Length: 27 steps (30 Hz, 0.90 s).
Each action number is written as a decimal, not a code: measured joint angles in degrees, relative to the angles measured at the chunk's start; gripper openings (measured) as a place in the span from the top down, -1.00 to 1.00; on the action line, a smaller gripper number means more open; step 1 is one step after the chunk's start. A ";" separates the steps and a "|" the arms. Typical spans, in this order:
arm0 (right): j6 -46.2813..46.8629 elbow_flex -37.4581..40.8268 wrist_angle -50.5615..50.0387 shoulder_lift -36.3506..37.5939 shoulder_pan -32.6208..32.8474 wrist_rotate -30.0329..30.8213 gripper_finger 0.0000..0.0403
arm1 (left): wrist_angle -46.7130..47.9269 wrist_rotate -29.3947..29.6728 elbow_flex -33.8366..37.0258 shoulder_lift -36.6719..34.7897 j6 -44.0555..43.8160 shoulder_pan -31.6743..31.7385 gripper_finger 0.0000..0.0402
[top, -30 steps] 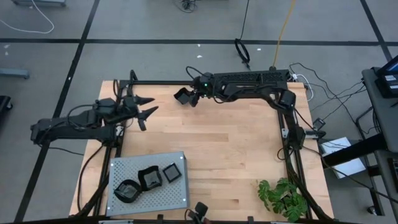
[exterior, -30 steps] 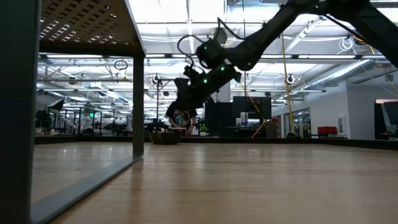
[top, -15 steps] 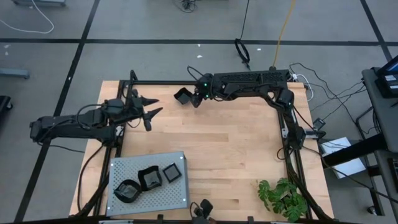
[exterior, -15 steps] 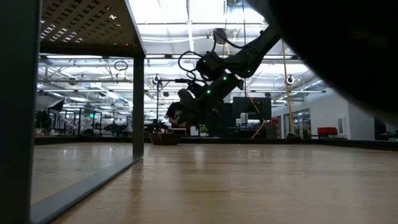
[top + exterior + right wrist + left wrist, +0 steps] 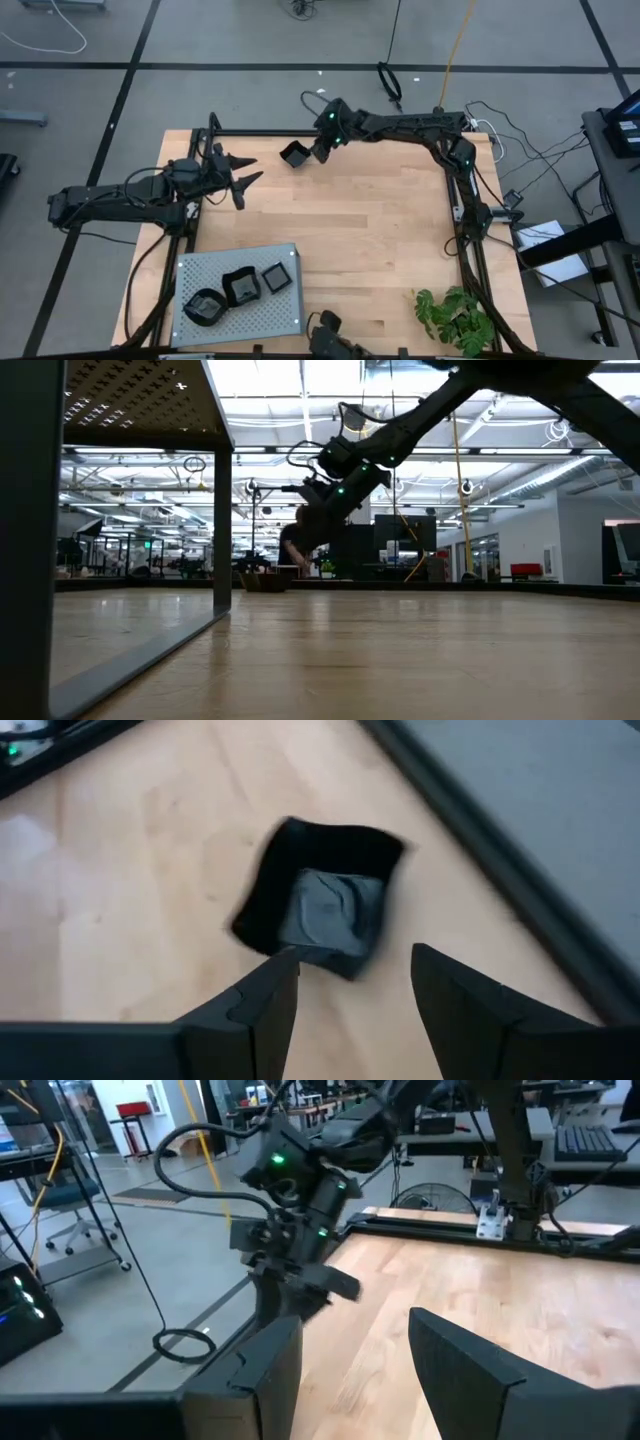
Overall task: Pick & Place Mini shaped plates
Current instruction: Stack the distorted square plate on top of the other distorted square plate on the shelf
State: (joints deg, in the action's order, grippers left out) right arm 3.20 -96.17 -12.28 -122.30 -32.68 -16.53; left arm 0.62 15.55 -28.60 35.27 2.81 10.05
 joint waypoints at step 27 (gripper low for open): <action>-6.84 -15.26 -11.84 -12.72 -2.02 -10.64 0.08 | -1.40 0.02 -0.02 0.00 -4.79 -0.05 0.07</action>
State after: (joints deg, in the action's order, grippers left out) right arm -3.64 -111.43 -24.12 -135.02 -34.70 -27.17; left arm -0.78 15.57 -28.62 35.27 -1.98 10.00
